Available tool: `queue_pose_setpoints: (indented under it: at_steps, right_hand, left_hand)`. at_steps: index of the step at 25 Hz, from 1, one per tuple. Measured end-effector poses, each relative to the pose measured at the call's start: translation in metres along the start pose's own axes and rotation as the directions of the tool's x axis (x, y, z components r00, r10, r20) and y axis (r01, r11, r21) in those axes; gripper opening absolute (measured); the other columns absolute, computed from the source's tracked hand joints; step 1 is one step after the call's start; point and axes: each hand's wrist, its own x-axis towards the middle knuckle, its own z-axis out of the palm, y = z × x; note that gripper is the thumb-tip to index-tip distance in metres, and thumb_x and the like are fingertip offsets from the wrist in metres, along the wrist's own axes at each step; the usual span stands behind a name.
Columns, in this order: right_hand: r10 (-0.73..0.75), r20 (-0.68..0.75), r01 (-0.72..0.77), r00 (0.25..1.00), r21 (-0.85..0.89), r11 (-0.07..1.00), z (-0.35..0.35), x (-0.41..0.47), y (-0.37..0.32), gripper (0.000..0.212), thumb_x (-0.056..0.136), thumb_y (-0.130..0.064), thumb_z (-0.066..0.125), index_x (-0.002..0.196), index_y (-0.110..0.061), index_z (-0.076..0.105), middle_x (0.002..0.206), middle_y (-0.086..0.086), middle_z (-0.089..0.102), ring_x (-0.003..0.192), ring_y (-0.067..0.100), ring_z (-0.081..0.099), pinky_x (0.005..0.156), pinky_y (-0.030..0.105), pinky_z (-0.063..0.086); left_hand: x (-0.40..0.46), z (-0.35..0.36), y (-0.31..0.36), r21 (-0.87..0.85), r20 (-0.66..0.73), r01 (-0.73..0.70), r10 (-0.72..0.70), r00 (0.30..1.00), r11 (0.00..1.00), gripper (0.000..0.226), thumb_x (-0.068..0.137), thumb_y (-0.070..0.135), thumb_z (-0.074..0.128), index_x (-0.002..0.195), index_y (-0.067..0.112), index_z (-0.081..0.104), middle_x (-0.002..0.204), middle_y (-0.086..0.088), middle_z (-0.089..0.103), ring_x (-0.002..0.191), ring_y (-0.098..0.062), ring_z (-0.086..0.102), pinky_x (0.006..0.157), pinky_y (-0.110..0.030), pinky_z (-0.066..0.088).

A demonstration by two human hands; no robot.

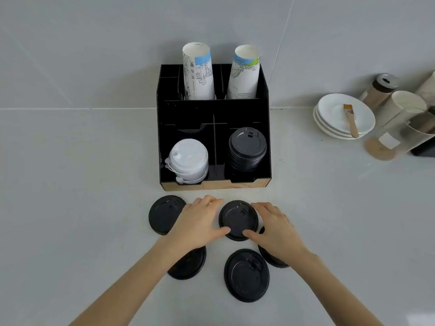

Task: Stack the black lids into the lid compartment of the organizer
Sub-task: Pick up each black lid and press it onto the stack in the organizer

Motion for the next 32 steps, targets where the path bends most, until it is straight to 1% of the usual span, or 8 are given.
queue_pose_setpoints:
  at_steps: [7, 12, 16, 20, 26, 28, 30, 32]
  right_hand:
    - [-0.012, -0.036, 0.013, 0.999, 0.044, 0.999, 0.015, 0.003, 0.006, 0.064, 0.078, -0.027, 0.061, 0.133, -0.018, 0.030, 0.138, 0.000, 0.040, 0.123, 0.022, 0.041, 0.106, 0.034, 0.032]
    - [-0.018, -0.086, 0.025, 0.996, 0.078, 0.997, 0.018, 0.002, 0.006, 0.062, 0.078, -0.025, 0.061, 0.132, -0.019, 0.031, 0.137, -0.002, 0.041, 0.122, 0.021, 0.044, 0.093, 0.034, 0.045]
    - [-0.054, -0.108, 0.067, 0.993, 0.115, 0.991, 0.016, 0.000, 0.005, 0.061, 0.079, -0.025, 0.062, 0.133, -0.018, 0.032, 0.138, -0.002, 0.041, 0.123, 0.018, 0.043, 0.095, 0.030, 0.042]
    - [-0.095, -0.153, 0.119, 0.984, 0.157, 0.980, 0.010, -0.001, 0.003, 0.062, 0.078, -0.025, 0.064, 0.132, -0.018, 0.035, 0.137, -0.003, 0.042, 0.123, 0.016, 0.043, 0.097, 0.024, 0.037]
    - [-0.152, -0.238, 0.202, 0.959, 0.200, 0.959, -0.008, -0.004, -0.004, 0.059, 0.077, -0.022, 0.066, 0.130, -0.018, 0.039, 0.134, -0.003, 0.044, 0.123, 0.012, 0.043, 0.099, 0.018, 0.031]
    - [-0.168, -0.263, 0.224, 0.950, 0.200, 0.954, -0.016, -0.003, -0.006, 0.059, 0.078, -0.022, 0.066, 0.130, -0.019, 0.039, 0.134, -0.004, 0.044, 0.120, 0.006, 0.041, 0.098, 0.013, 0.027]
    - [-0.183, -0.281, 0.242, 0.942, 0.191, 0.951, -0.024, -0.002, -0.008, 0.058, 0.079, -0.023, 0.066, 0.130, -0.020, 0.038, 0.134, -0.006, 0.044, 0.116, 0.001, 0.037, 0.094, 0.003, 0.024]
    - [-0.195, -0.290, 0.253, 0.937, 0.179, 0.951, -0.032, 0.002, -0.009, 0.059, 0.079, -0.023, 0.066, 0.131, -0.021, 0.038, 0.136, -0.006, 0.044, 0.118, 0.000, 0.035, 0.094, 0.003, 0.022]
  left_hand:
    - [0.005, 0.020, -0.001, -0.006, 0.030, 0.024, -0.024, 0.999, 1.000, 0.067, 0.083, 0.043, 0.054, 0.138, 0.021, 0.022, 0.140, -0.003, 0.034, 0.127, -0.022, 0.035, 0.105, -0.039, 0.031]
    - [0.005, 0.025, -0.001, -0.024, 0.031, 0.020, -0.019, 0.999, 1.000, 0.069, 0.084, 0.042, 0.053, 0.139, 0.020, 0.018, 0.144, -0.003, 0.030, 0.129, -0.023, 0.033, 0.107, -0.039, 0.031]
    - [0.001, 0.023, 0.000, -0.110, 0.007, 0.008, -0.007, 1.000, 0.994, 0.071, 0.083, 0.040, 0.056, 0.140, 0.019, 0.018, 0.143, -0.003, 0.029, 0.128, -0.022, 0.035, 0.107, -0.039, 0.034]
    - [-0.003, 0.018, 0.001, -0.230, -0.071, -0.030, 0.014, 0.997, 0.973, 0.071, 0.082, 0.036, 0.059, 0.139, 0.020, 0.020, 0.139, -0.002, 0.030, 0.126, -0.018, 0.037, 0.103, -0.034, 0.038]
    - [-0.006, 0.005, 0.002, -0.281, -0.220, -0.090, 0.027, 0.975, 0.956, 0.067, 0.081, 0.033, 0.062, 0.136, 0.018, 0.026, 0.136, -0.002, 0.033, 0.123, -0.018, 0.039, 0.100, -0.031, 0.038]
    - [-0.005, 0.000, 0.004, -0.301, -0.266, -0.121, 0.039, 0.963, 0.946, 0.067, 0.080, 0.032, 0.063, 0.135, 0.018, 0.027, 0.135, -0.002, 0.034, 0.121, -0.017, 0.041, 0.096, -0.025, 0.037]
    - [-0.002, -0.006, 0.006, -0.305, -0.311, -0.152, 0.052, 0.949, 0.940, 0.067, 0.079, 0.029, 0.065, 0.134, 0.015, 0.030, 0.134, -0.003, 0.033, 0.116, -0.016, 0.044, 0.090, -0.020, 0.035]
    - [0.002, -0.014, 0.008, -0.304, -0.344, -0.180, 0.068, 0.936, 0.936, 0.065, 0.078, 0.027, 0.067, 0.131, 0.012, 0.032, 0.135, -0.004, 0.033, 0.115, -0.017, 0.044, 0.089, -0.018, 0.033]
